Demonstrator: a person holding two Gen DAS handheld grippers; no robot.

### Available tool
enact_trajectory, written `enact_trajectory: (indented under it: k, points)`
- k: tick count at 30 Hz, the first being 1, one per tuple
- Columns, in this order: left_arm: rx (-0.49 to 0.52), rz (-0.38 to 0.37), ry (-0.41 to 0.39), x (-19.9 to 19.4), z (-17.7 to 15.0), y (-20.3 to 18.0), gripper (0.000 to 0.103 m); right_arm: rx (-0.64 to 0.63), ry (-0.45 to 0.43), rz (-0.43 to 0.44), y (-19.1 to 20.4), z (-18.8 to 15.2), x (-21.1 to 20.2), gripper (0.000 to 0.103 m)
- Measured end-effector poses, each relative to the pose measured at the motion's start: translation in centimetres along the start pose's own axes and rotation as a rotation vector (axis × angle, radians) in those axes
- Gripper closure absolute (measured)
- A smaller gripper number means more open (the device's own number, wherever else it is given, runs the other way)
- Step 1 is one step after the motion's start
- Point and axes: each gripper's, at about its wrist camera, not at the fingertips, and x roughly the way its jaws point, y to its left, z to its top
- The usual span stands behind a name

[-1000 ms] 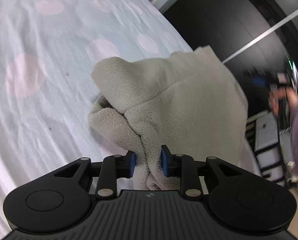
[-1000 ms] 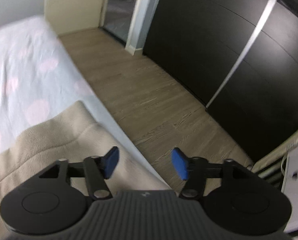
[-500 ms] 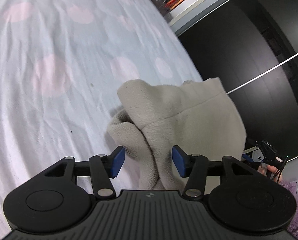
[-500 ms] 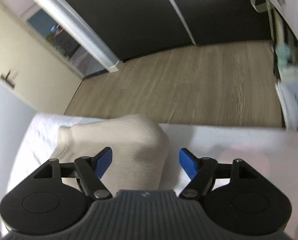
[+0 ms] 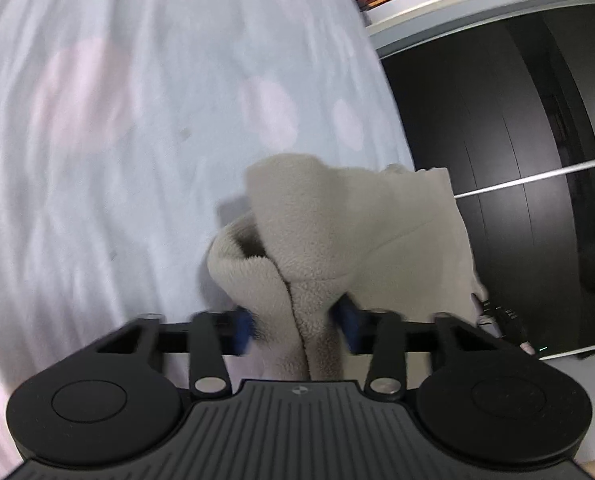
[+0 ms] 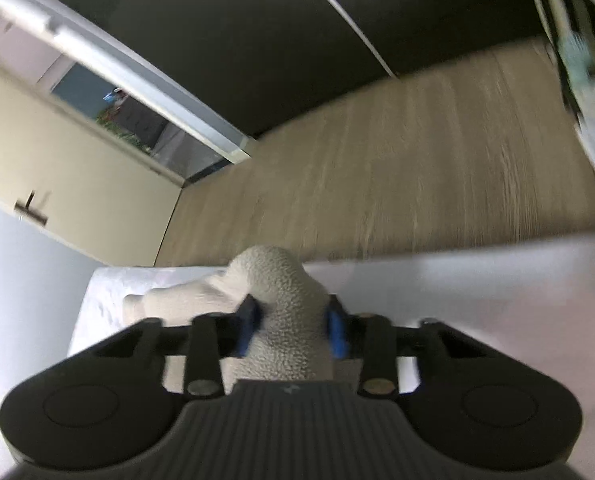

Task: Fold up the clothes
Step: 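Lift the folded hoodie with both grippers and carry it across the bed, then lower the folded hoodie onto the bed corner and open both grippers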

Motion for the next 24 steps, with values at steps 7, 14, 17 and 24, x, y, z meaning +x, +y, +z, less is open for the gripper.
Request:
enact_trajectory:
  k: [7,14,17,24]
  points:
    - [0.635,0.085,-0.123,-3.2,-3.6,-8.9,0.083,-0.318,-0.141,0.063,7.4,0.0,-5.2,0.075]
    - [0.615,0.136,-0.084,-2.4,-3.5,-7.9,0.083,-0.355,-0.12,-0.112,6.6,0.1,-1.7,0.076]
    - [0.555,0.152,-0.054,-1.5,-2.6,-6.6,0.083,-0.327,-0.088,-0.177,5.3,0.0,0.6,0.076]
    - [0.499,0.158,0.002,0.7,-1.9,-3.9,0.083,-0.293,-0.004,-0.267,2.9,-0.7,4.3,0.076]
